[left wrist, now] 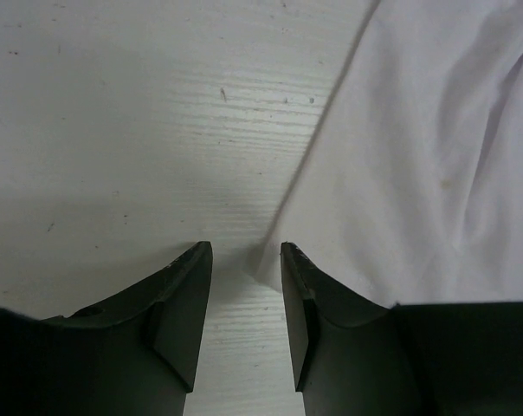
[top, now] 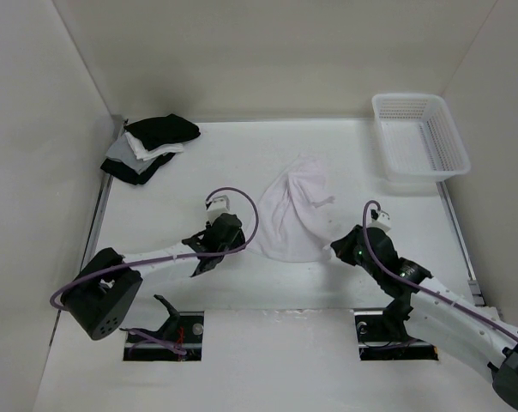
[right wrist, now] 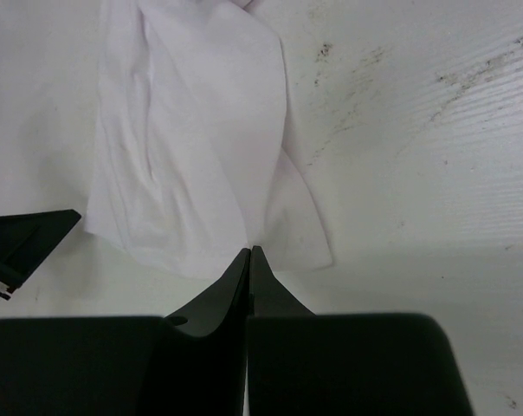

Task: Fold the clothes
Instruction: Flatten the tank top out

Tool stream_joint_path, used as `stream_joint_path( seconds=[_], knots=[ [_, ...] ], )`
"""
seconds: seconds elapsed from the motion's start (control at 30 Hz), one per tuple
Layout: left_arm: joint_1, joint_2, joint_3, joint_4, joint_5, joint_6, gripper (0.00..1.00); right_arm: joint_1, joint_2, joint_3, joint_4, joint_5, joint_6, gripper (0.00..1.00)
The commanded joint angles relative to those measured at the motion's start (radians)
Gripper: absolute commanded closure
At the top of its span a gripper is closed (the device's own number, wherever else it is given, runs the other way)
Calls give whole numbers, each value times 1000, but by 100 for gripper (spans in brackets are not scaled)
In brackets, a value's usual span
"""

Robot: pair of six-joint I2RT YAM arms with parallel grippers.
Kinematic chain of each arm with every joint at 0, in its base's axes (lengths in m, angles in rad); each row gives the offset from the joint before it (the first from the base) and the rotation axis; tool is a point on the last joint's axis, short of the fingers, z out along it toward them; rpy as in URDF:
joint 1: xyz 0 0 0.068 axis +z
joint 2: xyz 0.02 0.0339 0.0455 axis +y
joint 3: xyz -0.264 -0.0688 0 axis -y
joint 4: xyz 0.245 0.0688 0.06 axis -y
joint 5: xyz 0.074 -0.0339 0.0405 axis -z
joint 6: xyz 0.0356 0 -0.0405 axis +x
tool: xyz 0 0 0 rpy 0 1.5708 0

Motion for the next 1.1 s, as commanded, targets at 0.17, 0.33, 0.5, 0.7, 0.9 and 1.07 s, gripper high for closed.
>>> stream_joint_path(
  seconds=[0.17, 0.33, 0.5, 0.7, 0.9, 1.07],
  knots=[
    [18, 26, -15, 144, 168, 22, 73, 2, 24, -8, 51, 14, 5, 100],
    [59, 5, -19, 105, 174, 28, 83, -4, 3, -12, 50, 12, 5, 100],
    [73, -31, -22, 75, 136, 25, 67, -1, 15, -9, 51, 8, 4, 100],
    [49, 15, -24, 107, 139, 31, 70, -2, 15, -9, 51, 8, 4, 100],
    [38, 52, -25, 105, 183, 37, 85, -2, 17, -8, 54, 8, 4, 99],
    [78, -32, -35, 75, 179, 34, 96, -1, 12, 12, 65, 8, -12, 100]
  ],
)
